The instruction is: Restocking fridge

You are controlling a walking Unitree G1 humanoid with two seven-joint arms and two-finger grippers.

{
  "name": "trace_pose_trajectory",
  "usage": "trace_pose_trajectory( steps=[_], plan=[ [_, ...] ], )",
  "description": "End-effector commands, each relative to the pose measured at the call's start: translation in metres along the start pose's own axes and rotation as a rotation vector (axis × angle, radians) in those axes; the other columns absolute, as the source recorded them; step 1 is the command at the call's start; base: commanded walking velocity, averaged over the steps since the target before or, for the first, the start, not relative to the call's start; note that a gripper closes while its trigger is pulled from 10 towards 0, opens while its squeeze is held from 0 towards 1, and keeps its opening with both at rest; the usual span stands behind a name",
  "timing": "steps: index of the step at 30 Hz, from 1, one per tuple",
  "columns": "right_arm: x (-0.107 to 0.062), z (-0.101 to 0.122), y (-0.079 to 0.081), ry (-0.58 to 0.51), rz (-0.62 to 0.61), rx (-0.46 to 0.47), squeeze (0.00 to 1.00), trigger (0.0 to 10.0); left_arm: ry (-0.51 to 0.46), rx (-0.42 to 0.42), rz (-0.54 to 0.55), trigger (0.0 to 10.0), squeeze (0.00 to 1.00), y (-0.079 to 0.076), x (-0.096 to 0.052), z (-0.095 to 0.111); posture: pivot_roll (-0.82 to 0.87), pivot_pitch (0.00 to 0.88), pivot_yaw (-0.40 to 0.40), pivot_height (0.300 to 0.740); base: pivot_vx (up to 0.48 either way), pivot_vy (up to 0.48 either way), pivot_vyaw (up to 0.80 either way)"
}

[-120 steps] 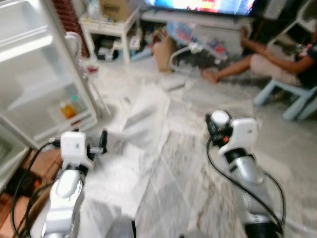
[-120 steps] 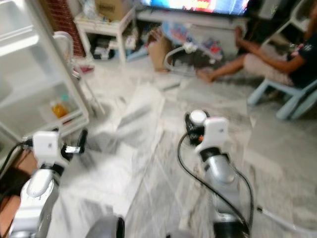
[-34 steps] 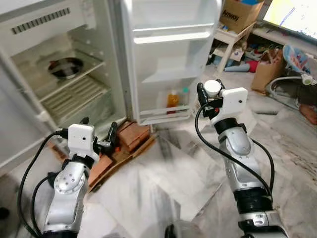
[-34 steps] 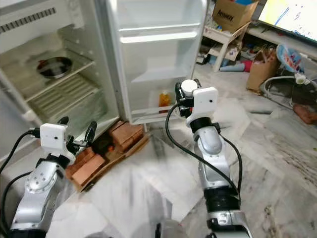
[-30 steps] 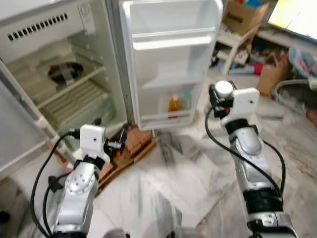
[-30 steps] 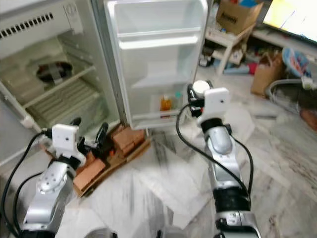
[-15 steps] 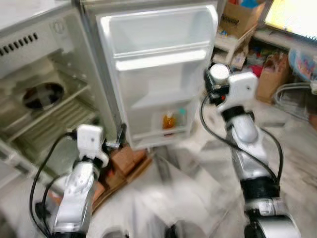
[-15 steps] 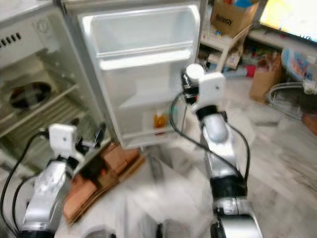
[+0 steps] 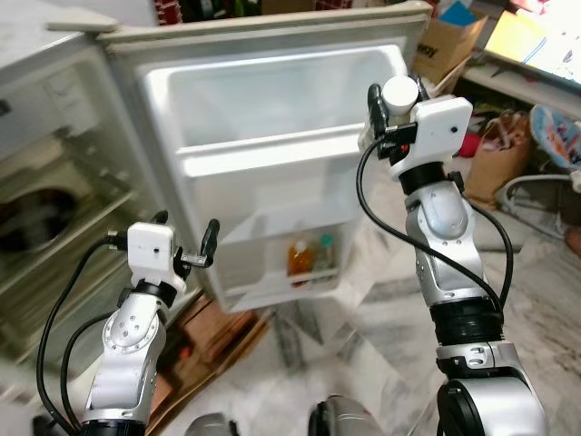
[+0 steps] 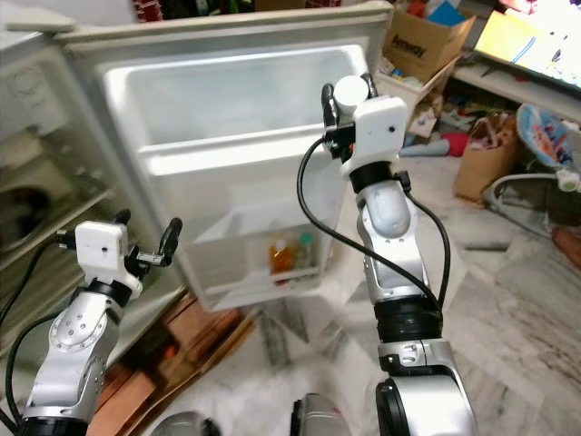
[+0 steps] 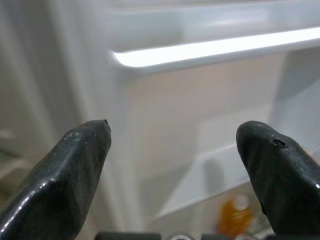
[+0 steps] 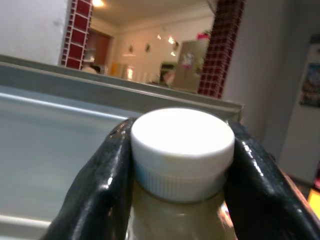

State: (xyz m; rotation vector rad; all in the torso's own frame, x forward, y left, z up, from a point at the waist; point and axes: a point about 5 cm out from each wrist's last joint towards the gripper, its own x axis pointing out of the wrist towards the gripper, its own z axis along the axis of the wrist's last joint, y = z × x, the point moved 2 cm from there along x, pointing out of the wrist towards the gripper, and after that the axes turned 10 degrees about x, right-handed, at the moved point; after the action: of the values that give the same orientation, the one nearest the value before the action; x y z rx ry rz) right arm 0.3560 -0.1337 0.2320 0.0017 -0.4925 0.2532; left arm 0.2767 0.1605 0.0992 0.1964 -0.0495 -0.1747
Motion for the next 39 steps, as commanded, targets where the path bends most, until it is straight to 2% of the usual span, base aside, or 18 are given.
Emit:
trace_pose_trajectory(
  steps=[1,14,28,32,39],
  plan=[
    [0.009,0.022,-0.001,-0.092,0.016,-0.051,0.00,10.0,0.000,0.014,-0.012,10.0,0.00,-0.001,0.000,0.001,-0.01,0.043,-0.032,0.740,0.000,0.000,0.00],
    [0.014,0.023,0.001,-0.100,0.028,-0.045,0.00,10.0,0.011,0.000,-0.002,10.0,0.00,0.001,0.000,0.001,0.00,0.040,-0.033,0.740,0.000,0.000,0.00],
    [0.001,0.008,0.003,-0.051,0.021,-0.033,0.00,10.0,0.019,-0.003,-0.018,10.0,0.00,-0.003,-0.004,0.001,0.00,0.041,-0.031,0.740,0.000,0.456,0.00],
    [0.001,0.005,0.002,-0.041,0.013,-0.043,0.00,10.0,0.004,0.029,-0.040,10.0,0.00,-0.003,-0.005,0.006,0.01,0.040,-0.033,0.740,0.000,0.000,0.00],
    [0.002,0.006,0.001,-0.048,0.003,-0.047,0.00,10.0,0.011,0.027,-0.050,10.0,0.00,-0.006,-0.012,0.005,0.01,0.041,-0.030,0.740,0.000,0.000,0.00]
  ],
)
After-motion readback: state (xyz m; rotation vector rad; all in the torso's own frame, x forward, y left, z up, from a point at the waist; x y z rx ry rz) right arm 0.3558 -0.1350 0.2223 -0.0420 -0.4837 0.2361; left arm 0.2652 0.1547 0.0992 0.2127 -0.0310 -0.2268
